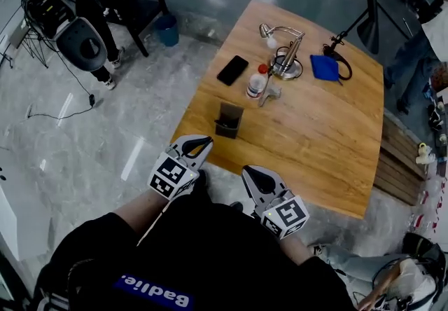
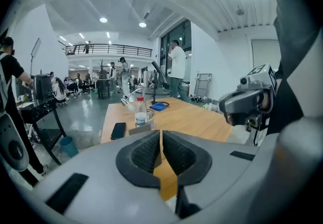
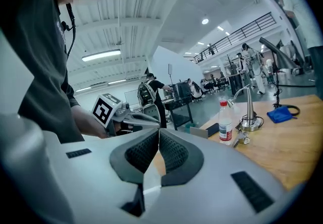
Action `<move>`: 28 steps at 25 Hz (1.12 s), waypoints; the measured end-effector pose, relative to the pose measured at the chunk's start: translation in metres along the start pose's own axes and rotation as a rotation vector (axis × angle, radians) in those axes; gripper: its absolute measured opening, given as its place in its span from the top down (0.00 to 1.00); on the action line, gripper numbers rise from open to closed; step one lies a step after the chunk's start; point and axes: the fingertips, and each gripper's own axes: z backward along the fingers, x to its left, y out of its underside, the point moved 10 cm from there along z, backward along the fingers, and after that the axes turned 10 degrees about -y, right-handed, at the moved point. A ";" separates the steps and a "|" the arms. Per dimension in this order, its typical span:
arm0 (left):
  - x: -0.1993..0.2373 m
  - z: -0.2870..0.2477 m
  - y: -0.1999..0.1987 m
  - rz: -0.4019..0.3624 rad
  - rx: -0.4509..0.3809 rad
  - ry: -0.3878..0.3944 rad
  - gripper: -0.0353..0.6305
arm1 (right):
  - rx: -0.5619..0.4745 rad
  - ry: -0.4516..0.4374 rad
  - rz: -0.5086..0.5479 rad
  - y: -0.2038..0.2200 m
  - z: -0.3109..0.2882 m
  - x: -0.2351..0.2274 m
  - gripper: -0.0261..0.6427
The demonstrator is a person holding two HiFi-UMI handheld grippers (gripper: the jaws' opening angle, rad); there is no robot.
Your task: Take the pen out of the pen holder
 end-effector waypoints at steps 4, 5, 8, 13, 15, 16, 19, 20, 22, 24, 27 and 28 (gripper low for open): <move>0.024 -0.028 0.003 -0.084 0.042 0.040 0.93 | -0.001 0.052 -0.022 -0.007 -0.013 -0.014 0.95; 0.028 -0.035 0.005 -0.106 0.051 0.052 0.93 | 0.001 0.064 -0.032 -0.007 -0.016 -0.017 0.95; 0.036 -0.054 0.011 -0.158 0.082 0.089 0.90 | 0.008 0.099 -0.053 -0.005 -0.022 -0.022 0.95; 0.046 -0.084 0.022 -0.205 0.153 0.136 0.82 | 0.010 0.145 -0.076 -0.003 -0.027 -0.033 0.95; 0.049 -0.094 0.024 -0.231 0.179 0.153 0.79 | 0.009 0.162 -0.088 -0.002 -0.029 -0.036 0.95; 0.051 -0.099 0.026 -0.240 0.192 0.163 0.78 | 0.008 0.168 -0.095 -0.002 -0.030 -0.037 0.95; 0.053 -0.109 0.032 -0.259 0.228 0.192 0.77 | 0.009 0.178 -0.099 -0.001 -0.036 -0.039 0.95; 0.053 -0.112 0.034 -0.264 0.238 0.199 0.77 | 0.011 0.181 -0.101 -0.001 -0.038 -0.039 0.95; 0.054 -0.119 0.039 -0.272 0.260 0.213 0.77 | 0.013 0.189 -0.111 0.001 -0.040 -0.041 0.95; 0.054 -0.127 0.043 -0.286 0.279 0.232 0.77 | 0.014 0.199 -0.128 0.002 -0.042 -0.042 0.95; 0.053 -0.134 0.045 -0.329 0.295 0.262 0.77 | 0.017 0.207 -0.134 0.005 -0.043 -0.043 0.95; 0.053 -0.135 0.045 -0.345 0.299 0.270 0.77 | 0.019 0.207 -0.132 0.005 -0.044 -0.043 0.95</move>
